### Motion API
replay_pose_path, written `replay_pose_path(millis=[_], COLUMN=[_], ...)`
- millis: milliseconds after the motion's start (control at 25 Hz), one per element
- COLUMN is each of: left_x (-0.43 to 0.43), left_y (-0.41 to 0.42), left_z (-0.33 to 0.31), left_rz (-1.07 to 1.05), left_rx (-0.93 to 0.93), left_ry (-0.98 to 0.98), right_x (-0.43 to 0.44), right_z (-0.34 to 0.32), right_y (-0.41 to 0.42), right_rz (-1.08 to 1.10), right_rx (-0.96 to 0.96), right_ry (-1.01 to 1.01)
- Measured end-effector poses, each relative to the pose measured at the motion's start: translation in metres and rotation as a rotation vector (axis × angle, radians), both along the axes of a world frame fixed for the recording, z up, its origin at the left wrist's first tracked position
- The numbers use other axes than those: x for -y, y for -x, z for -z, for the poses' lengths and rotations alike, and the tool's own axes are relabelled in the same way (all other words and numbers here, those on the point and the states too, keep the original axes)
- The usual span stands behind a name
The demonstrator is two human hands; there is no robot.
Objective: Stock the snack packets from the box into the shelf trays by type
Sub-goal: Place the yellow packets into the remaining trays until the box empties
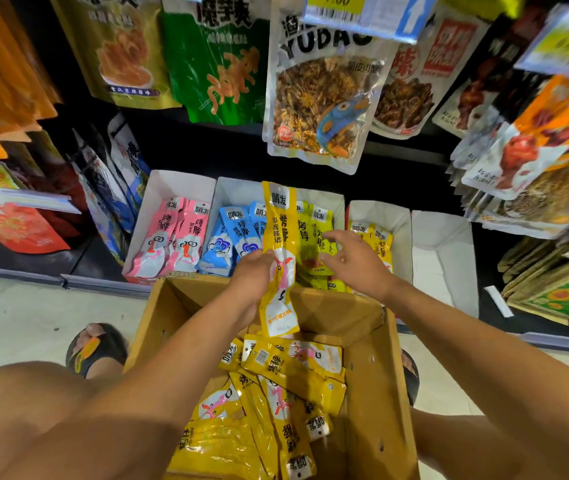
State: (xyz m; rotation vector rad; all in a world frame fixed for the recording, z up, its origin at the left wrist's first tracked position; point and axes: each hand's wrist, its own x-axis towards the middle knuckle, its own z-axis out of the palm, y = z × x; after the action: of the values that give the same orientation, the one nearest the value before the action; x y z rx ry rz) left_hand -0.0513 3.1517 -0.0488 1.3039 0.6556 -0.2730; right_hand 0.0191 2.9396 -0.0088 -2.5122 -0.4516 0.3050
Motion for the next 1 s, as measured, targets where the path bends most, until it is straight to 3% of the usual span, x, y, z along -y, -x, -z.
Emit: replay_pose_path(millis=[160,440,720,800,920,1000], left_x=[0.011,0.027,0.041,0.043,0.031,0.018], left_y=[0.005,0.022,0.018,0.018,0.026,0.033], left_z=[-0.016,-0.051,-0.061,-0.065,-0.046,-0.023], left_rz=[0.065,0.190,0.214,0.310,0.646,0.800], left_rx=[0.029,0.080,0.066,0.134,0.292,0.233], left_ry=[0.007,0.050,0.152,-0.046,-0.830,-1.122], right_x=[-0.033,-0.030,-0.011,-0.002,0.033,0.064], right_z=[-0.022,-0.017,-0.010,-0.008,0.000,0.012], right_y=[0.057,0.068,0.055,0.046,0.015,-0.007], right_rz=[0.001,0.195,0.188,0.231,0.345,0.441], right_rx=[-0.154,-0.075,-0.133,-0.099,-0.069,-0.066], right_ry=[-0.106,-0.074,-0.130,-0.178,-0.170,-0.070])
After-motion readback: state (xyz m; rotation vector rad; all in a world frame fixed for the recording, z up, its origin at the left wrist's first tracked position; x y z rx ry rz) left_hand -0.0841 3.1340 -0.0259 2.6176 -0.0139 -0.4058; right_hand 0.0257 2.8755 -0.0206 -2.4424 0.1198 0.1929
